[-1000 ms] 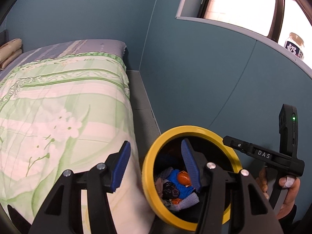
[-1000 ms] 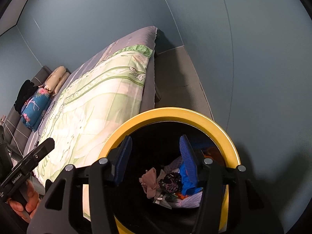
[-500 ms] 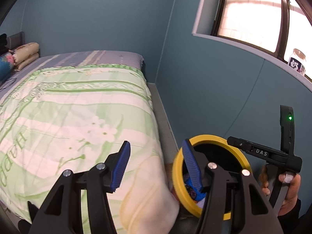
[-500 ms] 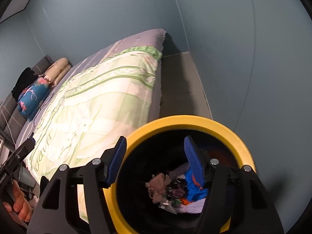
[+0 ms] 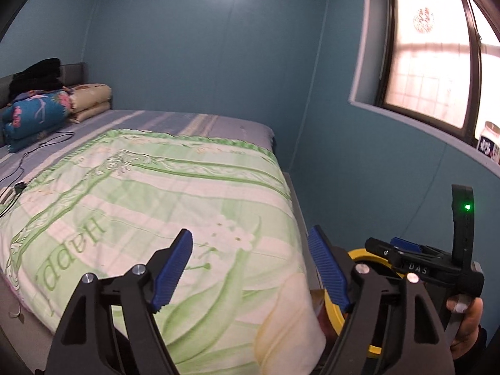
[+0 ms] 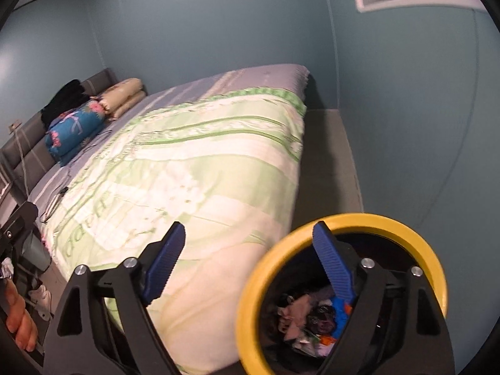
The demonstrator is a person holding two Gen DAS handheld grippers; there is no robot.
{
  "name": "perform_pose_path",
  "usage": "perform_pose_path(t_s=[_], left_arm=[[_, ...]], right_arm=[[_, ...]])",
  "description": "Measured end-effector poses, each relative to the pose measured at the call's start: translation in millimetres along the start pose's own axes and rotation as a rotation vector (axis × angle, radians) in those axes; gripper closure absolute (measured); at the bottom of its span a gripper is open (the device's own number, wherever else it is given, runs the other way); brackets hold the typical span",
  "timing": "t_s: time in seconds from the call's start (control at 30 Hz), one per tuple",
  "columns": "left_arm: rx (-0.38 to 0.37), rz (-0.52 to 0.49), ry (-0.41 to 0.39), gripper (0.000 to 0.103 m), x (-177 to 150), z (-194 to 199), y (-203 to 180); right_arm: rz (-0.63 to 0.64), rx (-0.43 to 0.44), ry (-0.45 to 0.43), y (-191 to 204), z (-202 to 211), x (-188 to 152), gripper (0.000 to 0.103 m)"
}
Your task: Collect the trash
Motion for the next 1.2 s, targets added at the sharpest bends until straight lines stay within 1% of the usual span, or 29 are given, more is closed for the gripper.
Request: perform_pose_path(t_s=[0.1,0.23,0.33,0.4,0.53,0.63,0.67,0.8,1.0,1.2], left_arm=[[0.017,0.016,-0.028,0.027,6.2,12.3,12.1],[0.051,0.025,-0.082,0.023,15.2,31.4,27.4],[0.081,0.033,-0.127,0.017,22.9,47.6,39.4],[0.095,0.034,-0.151,0.015,25.6,56.7,44.8],[0.129,0.022,-0.207,0.009,30.3,75.2,52.9],[0.146,0.019,-0.254,0.008,32.6,90.0,56.7],[0.147,0.020,-0.264,0.008,32.7,93.7,57.4],[0.160,0.032,-0.283,0.008,30.4,104.4,62.8],[0.162,0.051,-0.306,0.008,22.5,117.3,68.5],[0.166,0.062,-0.320,0.008,15.5,124.1,68.8]], right_arm=[[0.030,0.013,-0.024,20.0,2.4,9.7,0.015],[0.081,-0.011,-0.066,47.0,6.6,23.2,0.013],[0.091,0.003,-0.100,64.3,11.9,31.5,0.010],[0.097,0.006,-0.127,73.3,16.4,37.1,0.009],[0.106,-0.062,-0.214,86.7,32.7,48.6,0.008],[0.111,-0.095,-0.263,93.9,43.9,52.0,0.008],[0.109,-0.101,-0.268,95.8,46.3,51.8,0.008],[0.112,-0.070,-0.286,107.1,49.2,49.5,0.008],[0.138,-0.080,-0.298,117.7,50.9,39.9,0.008],[0.144,-0.098,-0.309,119.2,51.4,33.0,0.008]])
Point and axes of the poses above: each gripper's, at about its wrist camera, not at the fingertips, and z roughly against the way its jaws point, y to its left, x to its top, the point moved 9 cm from there along -z, roughly the way its jaws point, and after that the axes turned 14 degrees about z, right-handed, at the moved point
